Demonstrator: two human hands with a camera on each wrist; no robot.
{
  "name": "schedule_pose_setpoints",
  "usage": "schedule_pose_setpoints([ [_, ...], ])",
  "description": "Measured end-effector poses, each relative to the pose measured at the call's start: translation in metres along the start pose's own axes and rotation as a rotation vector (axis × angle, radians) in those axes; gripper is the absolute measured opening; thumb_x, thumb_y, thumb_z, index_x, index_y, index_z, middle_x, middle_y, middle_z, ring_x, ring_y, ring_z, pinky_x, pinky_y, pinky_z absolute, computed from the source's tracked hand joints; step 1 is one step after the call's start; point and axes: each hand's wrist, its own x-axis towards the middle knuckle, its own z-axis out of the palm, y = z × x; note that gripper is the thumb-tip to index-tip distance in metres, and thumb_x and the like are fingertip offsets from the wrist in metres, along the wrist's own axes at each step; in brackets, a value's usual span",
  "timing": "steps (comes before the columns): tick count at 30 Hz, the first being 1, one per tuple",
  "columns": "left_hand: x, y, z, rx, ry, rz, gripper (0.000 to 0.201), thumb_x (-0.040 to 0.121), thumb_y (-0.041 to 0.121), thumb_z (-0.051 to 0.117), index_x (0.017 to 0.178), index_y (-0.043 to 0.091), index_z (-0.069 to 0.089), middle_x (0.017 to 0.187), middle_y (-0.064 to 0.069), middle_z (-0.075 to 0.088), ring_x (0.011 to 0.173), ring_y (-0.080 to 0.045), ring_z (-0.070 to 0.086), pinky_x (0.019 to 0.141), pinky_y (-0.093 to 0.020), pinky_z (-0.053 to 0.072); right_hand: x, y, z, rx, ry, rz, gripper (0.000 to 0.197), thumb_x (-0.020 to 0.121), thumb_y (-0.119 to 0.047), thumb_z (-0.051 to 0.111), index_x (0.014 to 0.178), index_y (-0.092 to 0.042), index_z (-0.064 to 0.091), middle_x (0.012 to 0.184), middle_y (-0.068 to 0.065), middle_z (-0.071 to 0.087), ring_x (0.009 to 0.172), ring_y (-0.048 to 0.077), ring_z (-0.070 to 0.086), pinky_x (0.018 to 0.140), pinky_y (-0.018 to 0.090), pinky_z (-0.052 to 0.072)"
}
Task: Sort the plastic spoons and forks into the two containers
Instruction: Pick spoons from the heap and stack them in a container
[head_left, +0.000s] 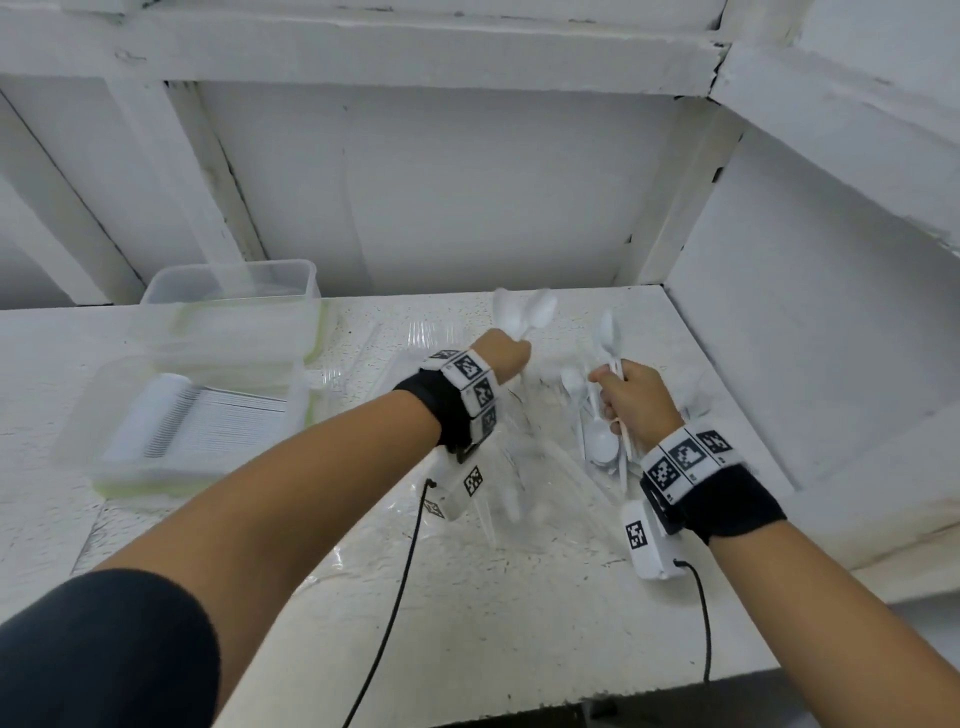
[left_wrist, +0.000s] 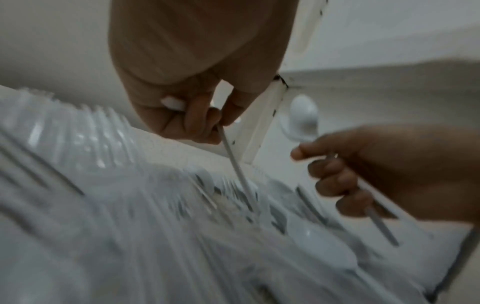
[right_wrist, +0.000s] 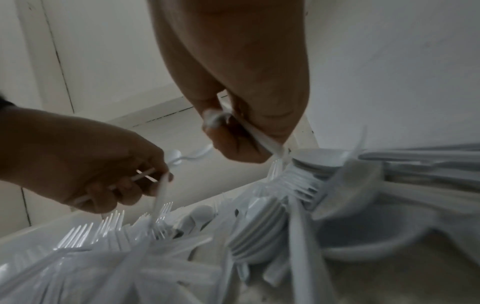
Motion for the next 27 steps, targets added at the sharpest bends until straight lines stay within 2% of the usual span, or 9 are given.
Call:
schedule_pose_setpoints([
  [5, -0.016, -0.011, -0.04, -0.379, 0.14, -0.018, 0.034, 0.098, 0.014, 0.03, 0.124, -0.004, 0.042, 0.072, -0.007, 0.052, 0.061, -0.016, 0.052, 0.057, -0.027, 0.047, 0.021, -0.017, 0.03, -0.374, -0.173, -0.008, 0.026, 0.094, -0.026, 0.048, 0.072, -0.012, 0.052, 0.062, 0.001, 0.046, 0.053, 0.014, 0.041, 0.051, 0.024, 0.033],
  [9, -0.032, -0.027, -0.057, -0.453, 0.176, -0.03, 0.018, 0.096, 0.009, 0.028, 0.111, 0.005, 0.037, 0.072, -0.009, 0.048, 0.057, -0.019, 0.052, 0.054, -0.03, 0.05, 0.027, -0.024, 0.056, -0.802, -0.224, -0.008, 0.035, 0.093, -0.038, 0.047, 0.07, -0.01, 0.048, 0.076, 0.007, 0.056, 0.059, 0.017, 0.048, 0.056, 0.027, 0.036],
  [11, -0.035, -0.033, -0.061, -0.422, 0.19, -0.036, 0.014, 0.095, 0.01, 0.029, 0.105, 0.007, 0.038, 0.07, -0.007, 0.043, 0.055, -0.015, 0.043, 0.048, -0.026, 0.042, 0.027, -0.025, 0.064, -0.899, -0.208, -0.047, 0.032, 0.094, -0.031, 0.046, 0.073, -0.007, 0.049, 0.083, 0.011, 0.059, 0.065, 0.023, 0.051, 0.062, 0.028, 0.038],
  [13, -0.036, -0.036, -0.062, -0.387, 0.19, -0.043, 0.013, 0.093, 0.011, 0.03, 0.102, 0.008, 0.039, 0.069, -0.004, 0.039, 0.054, -0.013, 0.036, 0.047, -0.024, 0.032, 0.028, -0.025, 0.068, -0.927, -0.196, -0.046, 0.032, 0.096, -0.025, 0.045, 0.07, -0.006, 0.046, 0.078, 0.009, 0.057, 0.065, 0.022, 0.051, 0.068, 0.029, 0.04],
  [16, -0.036, -0.038, -0.06, -0.296, 0.163, -0.026, 0.01, 0.094, 0.013, 0.034, 0.091, 0.01, 0.043, 0.068, -0.002, 0.036, 0.053, -0.012, 0.032, 0.047, -0.021, 0.026, 0.033, -0.026, 0.066, -0.783, -0.164, 0.031, 0.03, 0.094, -0.017, 0.048, 0.066, -0.009, 0.043, 0.065, 0.003, 0.045, 0.055, 0.014, 0.043, 0.056, 0.024, 0.038],
  [19, -0.03, -0.033, -0.053, -0.159, 0.133, -0.009, 0.011, 0.093, 0.015, 0.043, 0.086, 0.007, 0.046, 0.065, -0.003, 0.038, 0.051, -0.013, 0.033, 0.046, -0.022, 0.027, 0.035, -0.023, 0.055, -0.328, -0.076, 0.015, 0.015, 0.093, -0.015, 0.045, 0.083, -0.006, 0.052, 0.065, 0.002, 0.047, 0.053, 0.014, 0.042, 0.047, 0.024, 0.034],
  [22, -0.018, -0.021, -0.041, -0.016, 0.07, -0.012, 0.011, 0.092, 0.013, 0.048, 0.088, 0.004, 0.052, 0.063, -0.002, 0.041, 0.05, -0.013, 0.037, 0.045, -0.02, 0.028, 0.029, -0.021, 0.04, -0.009, 0.045, -0.055, 0.013, 0.094, -0.017, 0.045, 0.098, -0.01, 0.055, 0.071, -0.002, 0.061, 0.061, 0.011, 0.048, 0.057, 0.024, 0.038],
  [25, -0.003, -0.012, -0.024, 0.138, 0.017, -0.015, 0.024, 0.091, 0.016, 0.052, 0.068, 0.011, 0.045, 0.063, -0.001, 0.041, 0.052, -0.013, 0.038, 0.048, -0.022, 0.03, 0.024, -0.02, 0.027, 0.078, 0.107, -0.092, 0.014, 0.095, -0.02, 0.045, 0.091, -0.011, 0.055, 0.067, -0.004, 0.059, 0.067, 0.01, 0.05, 0.063, 0.024, 0.039],
  [27, 0.006, -0.009, -0.013, 0.266, 0.021, 0.001, 0.034, 0.092, 0.024, 0.049, 0.061, 0.013, 0.038, 0.061, -0.001, 0.04, 0.052, -0.014, 0.036, 0.051, -0.023, 0.028, 0.021, -0.017, 0.023, 0.208, 0.069, -0.028, 0.015, 0.096, -0.019, 0.042, 0.085, -0.015, 0.051, 0.063, -0.001, 0.051, 0.06, 0.012, 0.046, 0.056, 0.024, 0.039],
])
